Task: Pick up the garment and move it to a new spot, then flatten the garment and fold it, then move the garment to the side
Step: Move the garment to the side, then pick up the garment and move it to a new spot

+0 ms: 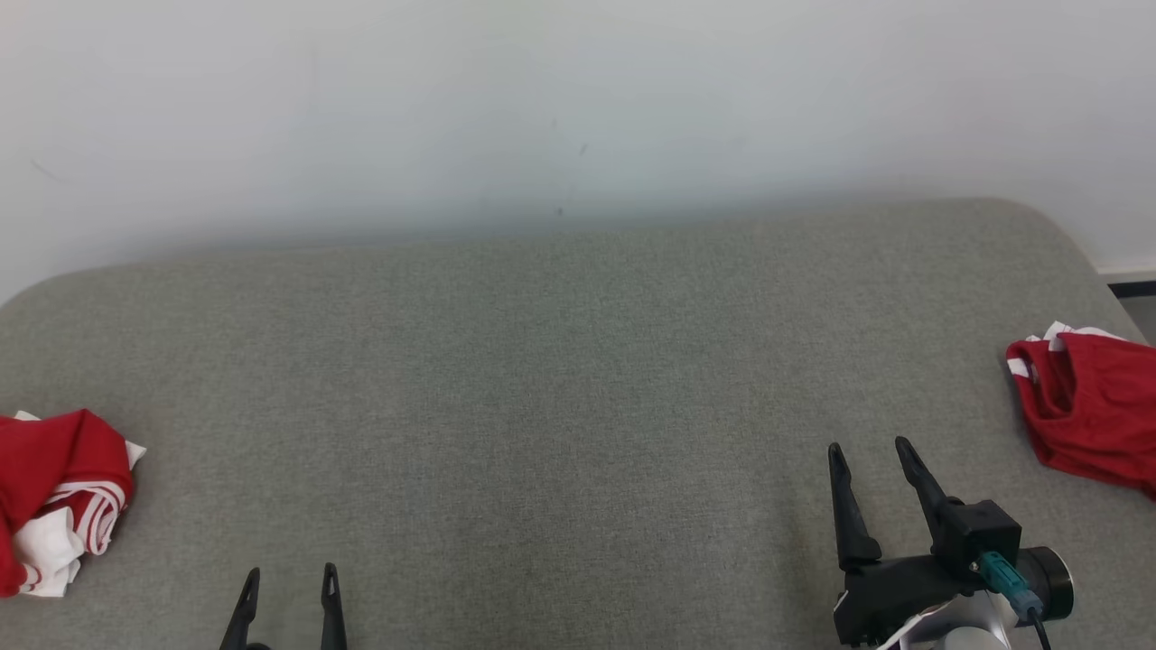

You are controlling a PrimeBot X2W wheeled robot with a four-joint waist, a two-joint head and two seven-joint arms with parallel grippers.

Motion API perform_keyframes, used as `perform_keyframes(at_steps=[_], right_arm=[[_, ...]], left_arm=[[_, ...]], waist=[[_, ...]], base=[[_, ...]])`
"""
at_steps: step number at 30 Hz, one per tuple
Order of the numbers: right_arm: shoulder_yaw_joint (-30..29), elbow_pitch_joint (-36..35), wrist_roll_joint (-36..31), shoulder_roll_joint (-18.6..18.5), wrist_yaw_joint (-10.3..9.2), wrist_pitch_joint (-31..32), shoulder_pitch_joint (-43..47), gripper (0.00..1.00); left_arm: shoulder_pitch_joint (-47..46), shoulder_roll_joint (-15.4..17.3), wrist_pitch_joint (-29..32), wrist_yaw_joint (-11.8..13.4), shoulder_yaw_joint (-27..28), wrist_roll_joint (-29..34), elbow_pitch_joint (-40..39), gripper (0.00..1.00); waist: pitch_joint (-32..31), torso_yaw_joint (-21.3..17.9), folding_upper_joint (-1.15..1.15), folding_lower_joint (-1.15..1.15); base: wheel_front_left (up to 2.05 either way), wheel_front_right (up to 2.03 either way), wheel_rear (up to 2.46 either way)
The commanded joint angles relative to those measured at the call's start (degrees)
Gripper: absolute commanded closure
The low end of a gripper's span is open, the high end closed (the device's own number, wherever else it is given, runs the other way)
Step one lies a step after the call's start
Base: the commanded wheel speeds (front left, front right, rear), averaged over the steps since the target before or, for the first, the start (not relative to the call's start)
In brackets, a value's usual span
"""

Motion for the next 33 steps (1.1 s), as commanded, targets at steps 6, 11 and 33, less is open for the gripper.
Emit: perform_keyframes(at_steps=[6, 11, 33], right_arm=[[0.24, -0.35, 0.60, 0.38, 0.02, 0.03, 1.72, 0.00], [1.24, -0.44, 1.93, 0.38, 0.01, 0.03, 2.18, 0.00], [2.62, -0.01, 3.27, 0.40, 0.02, 0.03, 2.75, 0.00]], left_arm=[[1.61, -0.29, -0.19, -0.30, 1.52, 0.43, 0.10, 0.00], [2.39, -0.46, -0.19, -0.72, 2.53, 0.72, -0.03, 0.00], [1.41, -1.02, -0.19, -1.68, 3.21, 1.16, 0.52, 0.00]], waist=[[-2.06, 1.19, 0.01, 0.01], [-2.56, 1.21, 0.01, 0.01], [-1.32, 5.08, 0.01, 0.01]], base=[[0.00, 0.00, 0.00], [0.00, 0.00, 0.00], [0.00, 0.00, 0.00]])
